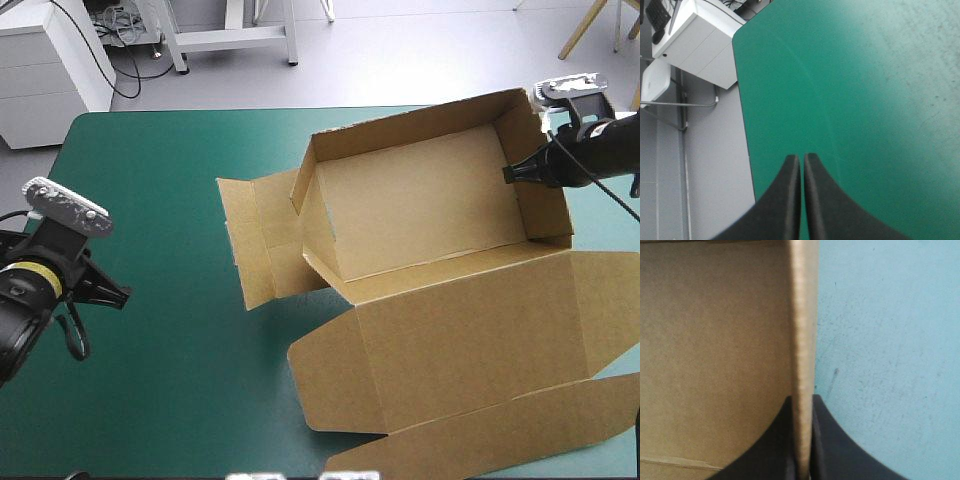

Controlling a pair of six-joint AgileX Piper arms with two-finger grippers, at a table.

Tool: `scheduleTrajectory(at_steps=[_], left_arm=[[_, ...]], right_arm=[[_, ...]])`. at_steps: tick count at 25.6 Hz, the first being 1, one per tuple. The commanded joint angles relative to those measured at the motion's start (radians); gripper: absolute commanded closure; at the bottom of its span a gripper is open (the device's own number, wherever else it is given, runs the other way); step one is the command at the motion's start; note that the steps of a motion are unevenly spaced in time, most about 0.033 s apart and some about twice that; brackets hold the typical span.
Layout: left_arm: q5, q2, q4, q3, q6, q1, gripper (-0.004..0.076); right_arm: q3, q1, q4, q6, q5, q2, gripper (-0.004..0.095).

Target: Fold the box

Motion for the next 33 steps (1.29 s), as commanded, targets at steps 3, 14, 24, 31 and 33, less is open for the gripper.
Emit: scheduleTrajectory(at_steps=[3, 14, 24, 31, 33], left_arm=[[-0.127, 0.089, -0.01, -0.024, 0.02, 0.082, 0.0706], [-0.289, 0.238, -0.985, 0.011, 0.596, 0.674, 0.0706], [-0.192, 0.41, -1.676, 0.314, 1.178, 0.857, 0.0707], [-0.162, 0.461, -1.891, 0.318, 1.207, 0.834, 0.063], [-0.151, 0.466, -1.924, 0.318, 1.207, 0.826, 0.0492]], right_arm=[[-0.028, -0.019, 0.076, -0.007, -0.032, -0.068, 0.0928], [-0.025, -0.02, 0.081, -0.007, -0.032, -0.068, 0.0927], [-0.025, -0.02, 0.145, -0.022, -0.032, -0.068, 0.0928], [-0.025, -0.02, 0.16, -0.032, -0.032, -0.068, 0.0927], [-0.025, -0.02, 0.17, -0.032, -0.032, -0.068, 0.0928]])
